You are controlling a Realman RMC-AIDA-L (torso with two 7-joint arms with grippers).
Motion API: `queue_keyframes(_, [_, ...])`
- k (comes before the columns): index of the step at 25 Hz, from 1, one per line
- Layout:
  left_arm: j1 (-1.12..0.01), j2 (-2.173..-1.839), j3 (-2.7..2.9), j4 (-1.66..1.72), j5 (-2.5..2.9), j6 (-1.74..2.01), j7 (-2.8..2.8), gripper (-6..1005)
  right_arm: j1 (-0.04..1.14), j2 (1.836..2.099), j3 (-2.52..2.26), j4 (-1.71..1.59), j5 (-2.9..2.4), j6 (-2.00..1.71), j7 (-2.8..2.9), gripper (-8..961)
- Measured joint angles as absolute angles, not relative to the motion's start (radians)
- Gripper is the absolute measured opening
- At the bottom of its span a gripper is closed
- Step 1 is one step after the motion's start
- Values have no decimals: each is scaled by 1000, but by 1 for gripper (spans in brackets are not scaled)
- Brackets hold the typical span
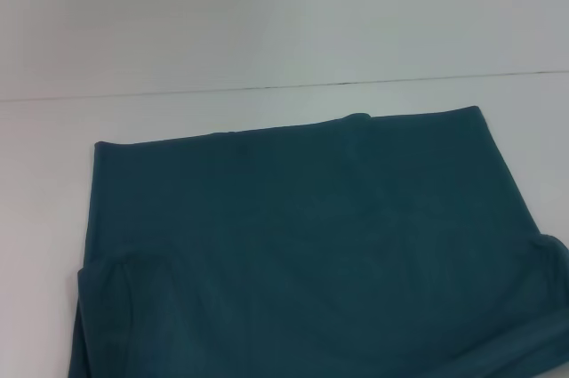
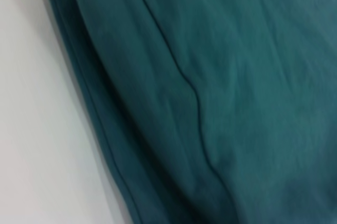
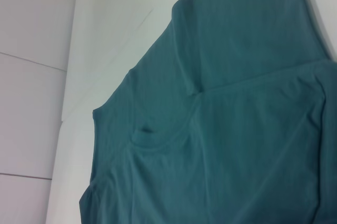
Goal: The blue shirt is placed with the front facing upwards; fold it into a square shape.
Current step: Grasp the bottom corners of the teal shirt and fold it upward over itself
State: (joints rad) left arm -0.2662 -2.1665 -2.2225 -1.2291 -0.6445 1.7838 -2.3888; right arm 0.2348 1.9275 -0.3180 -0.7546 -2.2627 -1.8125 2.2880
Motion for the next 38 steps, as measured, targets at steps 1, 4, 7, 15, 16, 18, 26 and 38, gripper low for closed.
queue_keyframes(1, [-267, -2166, -2223, -1229, -644, 1784, -2390, 597, 234, 1928, -317, -755, -2263, -1813, 2288, 48])
queue_keyframes(4, [-268, -2166, -2229, -1230, -644, 1784, -2398, 531, 233, 1928, -315, -755, -2263, -1813, 2289, 48])
queue_keyframes(7, [-265, -2166, -2236, -1234, -649, 1792, -2410, 464, 233, 1927, -314, -755, -2263, -1813, 2289, 48])
queue_keyframes(15, [-285, -2167, -2319, -1214, -652, 1816, -2431, 160, 246, 1925, -313, -755, -2259, -1826, 2287, 48])
queue_keyframes(16, [-285, -2167, -2321, -1213, -652, 1816, -2431, 121, 247, 1925, -313, -755, -2258, -1827, 2286, 48])
queue_keyframes(18, [-285, -2168, -2323, -1213, -652, 1816, -2431, 44, 249, 1925, -313, -755, -2258, -1827, 2286, 48])
queue_keyframes(26, [-296, -2168, -2360, -1214, -661, 1838, -2456, -1, 253, 1925, -313, -755, -2258, -1827, 2287, 47])
queue_keyframes(38, [-323, -2152, -2434, -1177, -695, 1841, -2476, -1, 254, 1916, -213, -753, -2249, -1863, 2293, 47])
